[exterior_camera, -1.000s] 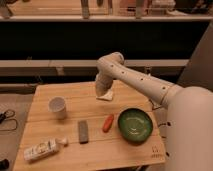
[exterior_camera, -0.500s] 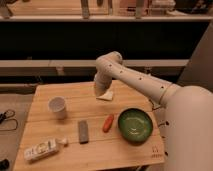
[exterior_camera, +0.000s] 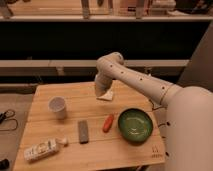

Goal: Place the white sponge in the ceramic cup

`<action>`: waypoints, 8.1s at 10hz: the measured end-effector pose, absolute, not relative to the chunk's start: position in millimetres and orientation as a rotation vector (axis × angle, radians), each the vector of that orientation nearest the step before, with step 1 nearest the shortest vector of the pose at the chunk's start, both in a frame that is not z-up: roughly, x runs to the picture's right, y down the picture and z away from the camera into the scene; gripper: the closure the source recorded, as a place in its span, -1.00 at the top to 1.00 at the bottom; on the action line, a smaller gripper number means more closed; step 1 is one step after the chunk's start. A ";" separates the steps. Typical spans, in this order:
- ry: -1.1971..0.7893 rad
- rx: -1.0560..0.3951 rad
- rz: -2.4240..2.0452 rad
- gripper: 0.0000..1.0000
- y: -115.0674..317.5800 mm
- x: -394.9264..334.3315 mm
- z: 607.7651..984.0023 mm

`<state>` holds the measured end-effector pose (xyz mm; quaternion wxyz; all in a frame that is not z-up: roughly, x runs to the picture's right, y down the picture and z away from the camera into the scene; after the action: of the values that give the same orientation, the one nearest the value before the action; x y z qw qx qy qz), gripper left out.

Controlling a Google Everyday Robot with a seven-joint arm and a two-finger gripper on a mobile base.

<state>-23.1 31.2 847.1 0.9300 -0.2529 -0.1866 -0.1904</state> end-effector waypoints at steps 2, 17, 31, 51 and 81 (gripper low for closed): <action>-0.365 -0.514 -0.373 0.60 31.3 -18.4 850.0; -0.281 -0.564 -0.220 0.60 27.5 2.7 890.7; -0.265 -0.653 -0.106 0.60 42.2 11.4 944.6; -0.284 -0.757 -0.105 -0.76 45.2 13.0 987.6; -0.638 -0.612 -0.169 -1.00 0.3 -51.0 867.2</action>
<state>-51.0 0.3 867.2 0.9005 -0.2958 -0.3083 -0.0815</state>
